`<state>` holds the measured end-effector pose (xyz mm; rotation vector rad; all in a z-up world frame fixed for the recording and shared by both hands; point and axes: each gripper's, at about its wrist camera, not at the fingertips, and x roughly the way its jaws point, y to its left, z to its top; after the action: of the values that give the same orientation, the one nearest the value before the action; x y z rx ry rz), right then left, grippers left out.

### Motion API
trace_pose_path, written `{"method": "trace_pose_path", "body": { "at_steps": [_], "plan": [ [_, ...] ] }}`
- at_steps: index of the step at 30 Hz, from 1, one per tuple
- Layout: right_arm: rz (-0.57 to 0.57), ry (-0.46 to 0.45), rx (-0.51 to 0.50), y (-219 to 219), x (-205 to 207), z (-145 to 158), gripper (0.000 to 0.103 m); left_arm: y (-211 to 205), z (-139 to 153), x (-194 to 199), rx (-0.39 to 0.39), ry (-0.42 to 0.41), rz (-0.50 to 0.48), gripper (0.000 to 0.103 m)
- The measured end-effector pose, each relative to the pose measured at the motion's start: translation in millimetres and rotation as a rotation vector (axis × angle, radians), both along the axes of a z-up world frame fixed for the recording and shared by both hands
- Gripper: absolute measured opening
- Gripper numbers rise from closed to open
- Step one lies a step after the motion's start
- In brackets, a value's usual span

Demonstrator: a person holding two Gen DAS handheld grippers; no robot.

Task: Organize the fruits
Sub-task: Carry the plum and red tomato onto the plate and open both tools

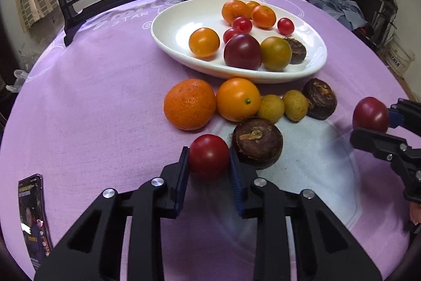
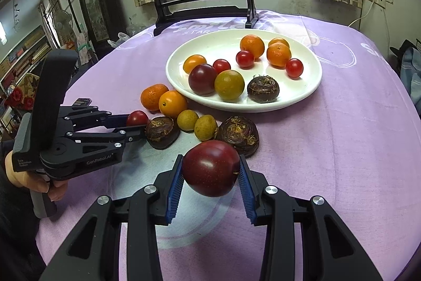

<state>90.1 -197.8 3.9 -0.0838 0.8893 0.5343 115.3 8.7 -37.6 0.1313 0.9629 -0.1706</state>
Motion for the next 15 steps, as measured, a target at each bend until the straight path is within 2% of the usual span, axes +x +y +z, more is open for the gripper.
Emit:
{"method": "trace_pose_path", "body": {
  "at_steps": [4,8,11,15],
  "plan": [
    [-0.013,0.004,0.014,-2.7,1.9,-0.1,0.04,3.0,7.9,-6.1,-0.022,-0.008,0.016,0.028],
    [-0.039,-0.008,0.055,-10.1,4.1,6.4,0.04,4.8,32.9,-16.0,-0.061,-0.05,0.009,0.028],
    [-0.068,-0.033,0.097,-17.4,4.6,20.7,0.04,1.0,57.2,-16.1,-0.079,-0.097,-0.005,0.028],
    [-0.066,-0.102,0.076,-19.3,13.1,43.3,0.04,-8.7,80.9,2.8,-0.083,-0.132,0.002,0.028]
  ]
}}
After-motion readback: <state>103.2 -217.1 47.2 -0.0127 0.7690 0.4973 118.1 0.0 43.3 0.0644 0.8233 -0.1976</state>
